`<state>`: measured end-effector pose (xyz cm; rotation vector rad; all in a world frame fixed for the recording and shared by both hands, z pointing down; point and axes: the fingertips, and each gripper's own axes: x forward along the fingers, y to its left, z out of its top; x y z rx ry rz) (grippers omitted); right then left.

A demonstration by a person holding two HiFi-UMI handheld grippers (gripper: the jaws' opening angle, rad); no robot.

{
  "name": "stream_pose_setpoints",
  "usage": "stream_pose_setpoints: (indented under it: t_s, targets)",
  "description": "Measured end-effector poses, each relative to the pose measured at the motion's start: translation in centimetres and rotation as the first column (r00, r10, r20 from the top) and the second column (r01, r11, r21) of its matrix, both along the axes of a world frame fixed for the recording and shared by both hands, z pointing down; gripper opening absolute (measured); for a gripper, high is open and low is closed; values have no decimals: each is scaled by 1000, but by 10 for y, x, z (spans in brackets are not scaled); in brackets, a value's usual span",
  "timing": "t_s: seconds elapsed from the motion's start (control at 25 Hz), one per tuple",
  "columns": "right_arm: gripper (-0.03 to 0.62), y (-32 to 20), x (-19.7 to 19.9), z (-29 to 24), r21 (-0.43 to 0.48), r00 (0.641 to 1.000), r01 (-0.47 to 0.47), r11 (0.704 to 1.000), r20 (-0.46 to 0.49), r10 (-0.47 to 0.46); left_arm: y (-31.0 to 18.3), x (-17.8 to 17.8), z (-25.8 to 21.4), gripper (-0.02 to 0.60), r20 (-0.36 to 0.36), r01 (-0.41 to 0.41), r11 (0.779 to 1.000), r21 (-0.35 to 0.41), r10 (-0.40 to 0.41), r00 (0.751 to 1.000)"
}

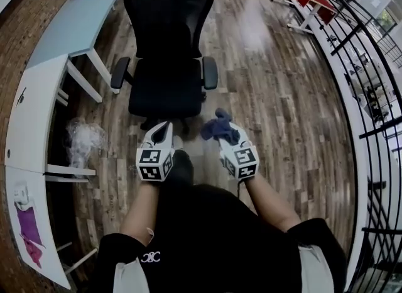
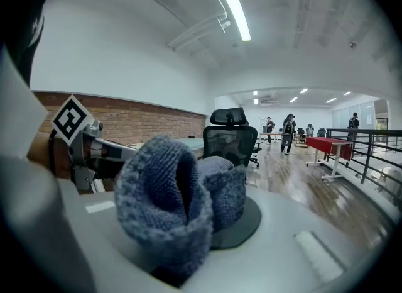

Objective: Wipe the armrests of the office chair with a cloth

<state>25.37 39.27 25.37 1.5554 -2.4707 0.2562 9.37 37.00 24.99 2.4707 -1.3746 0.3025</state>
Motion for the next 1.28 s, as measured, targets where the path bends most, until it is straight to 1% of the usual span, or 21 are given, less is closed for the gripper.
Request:
stream_pose_setpoints:
  t_s: [0.24,0.36,0.48,0.6,0.76,0.92,1.16,1.28]
  targets:
    - [49,-31,4,14,-45,1000,8,999,-29,-10,-31,10,13,6,-27,-8,999,-34,7,1000]
    - [49,-56,5,16,-53,999,14,999,-38,-16,-54,15,17,6,-35,-21,999,-42,19,999]
    - [49,-80,9,27,-77,999,9,997,-44,-13,-75,20,32,6,-39,-32,997,-71,29,999]
    - [49,-108,4,38,-106,996,21,994,-78,-29,-105,17,47,6,-52,-35,993,-110,29,998]
    - [49,-157,-4,49,-155,991,53,986,-114,-72,-160,18,61,6,-73,-53,987,-152,42,996]
    - [49,-201,-13,66,-222,977,103,970,-161,-140,-211,16,75,6,-90,-84,978,-189,68,994]
    - [49,-246,-29,106,-304,930,169,938,-266,-254,-262,10,97,6,-125,-130,970,-206,105,987]
    - [49,-266,-30,132,-381,910,182,906,-284,-302,-279,12,106,6,-122,-157,962,-223,132,984]
